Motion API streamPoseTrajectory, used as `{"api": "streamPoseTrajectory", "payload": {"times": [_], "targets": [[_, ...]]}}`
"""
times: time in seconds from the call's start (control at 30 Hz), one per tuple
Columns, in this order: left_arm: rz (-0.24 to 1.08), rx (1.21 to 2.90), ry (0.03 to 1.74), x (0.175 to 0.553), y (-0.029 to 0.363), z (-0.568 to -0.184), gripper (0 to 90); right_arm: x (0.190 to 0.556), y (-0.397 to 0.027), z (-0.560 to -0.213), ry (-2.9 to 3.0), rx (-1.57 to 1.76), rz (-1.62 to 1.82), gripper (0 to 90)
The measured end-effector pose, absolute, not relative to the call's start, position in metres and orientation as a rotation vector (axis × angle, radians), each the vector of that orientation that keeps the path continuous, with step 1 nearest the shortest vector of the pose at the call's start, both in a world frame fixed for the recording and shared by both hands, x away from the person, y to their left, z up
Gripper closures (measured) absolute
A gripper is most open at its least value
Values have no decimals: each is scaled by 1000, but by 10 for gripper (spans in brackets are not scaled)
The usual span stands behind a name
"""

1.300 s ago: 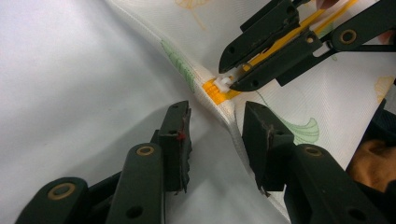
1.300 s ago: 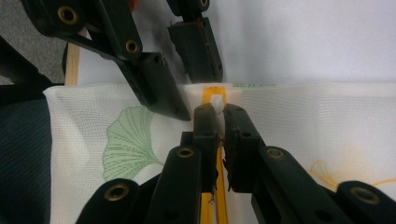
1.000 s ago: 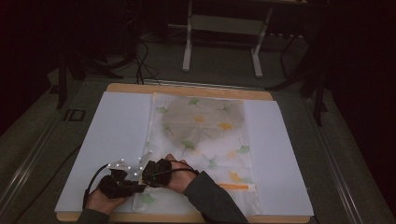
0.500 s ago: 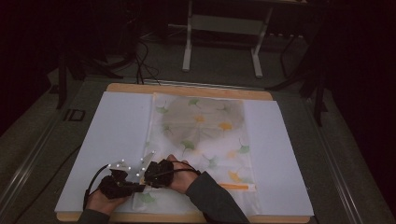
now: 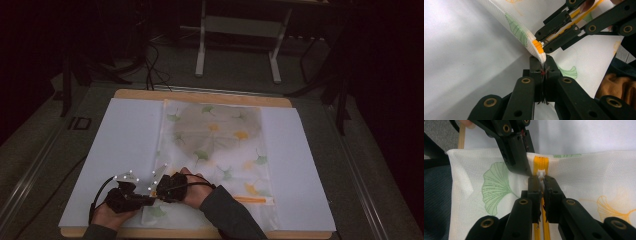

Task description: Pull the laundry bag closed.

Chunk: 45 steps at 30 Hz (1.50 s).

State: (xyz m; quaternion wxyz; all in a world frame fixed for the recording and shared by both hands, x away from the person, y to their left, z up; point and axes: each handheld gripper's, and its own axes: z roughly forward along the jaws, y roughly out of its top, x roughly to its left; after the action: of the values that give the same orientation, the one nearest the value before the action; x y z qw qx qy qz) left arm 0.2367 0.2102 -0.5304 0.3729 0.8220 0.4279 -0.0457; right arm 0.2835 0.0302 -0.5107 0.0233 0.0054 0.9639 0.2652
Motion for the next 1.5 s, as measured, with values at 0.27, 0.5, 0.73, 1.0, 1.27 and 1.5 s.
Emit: {"api": "streamPoseTrajectory", "payload": {"times": [0.27,0.5,0.73,1.0,1.27,1.5], "targets": [[-123,2102,1089,237,212,-530,882,284,28,-514,2989,15,800,851],[-125,2089,1085,236,213,-529,882,282,25,-515,2988,26,795,852],[-128,2082,1082,236,214,-529,882,284,20,-515,2996,21,790,852],[-132,2076,1074,236,216,-529,883,283,16,-515,2995,20,770,853],[-125,2075,1070,234,215,-528,883,281,13,-514,2992,16,746,853],[-119,2072,1072,234,216,-527,883,280,6,-514,2997,22,724,854]]}}
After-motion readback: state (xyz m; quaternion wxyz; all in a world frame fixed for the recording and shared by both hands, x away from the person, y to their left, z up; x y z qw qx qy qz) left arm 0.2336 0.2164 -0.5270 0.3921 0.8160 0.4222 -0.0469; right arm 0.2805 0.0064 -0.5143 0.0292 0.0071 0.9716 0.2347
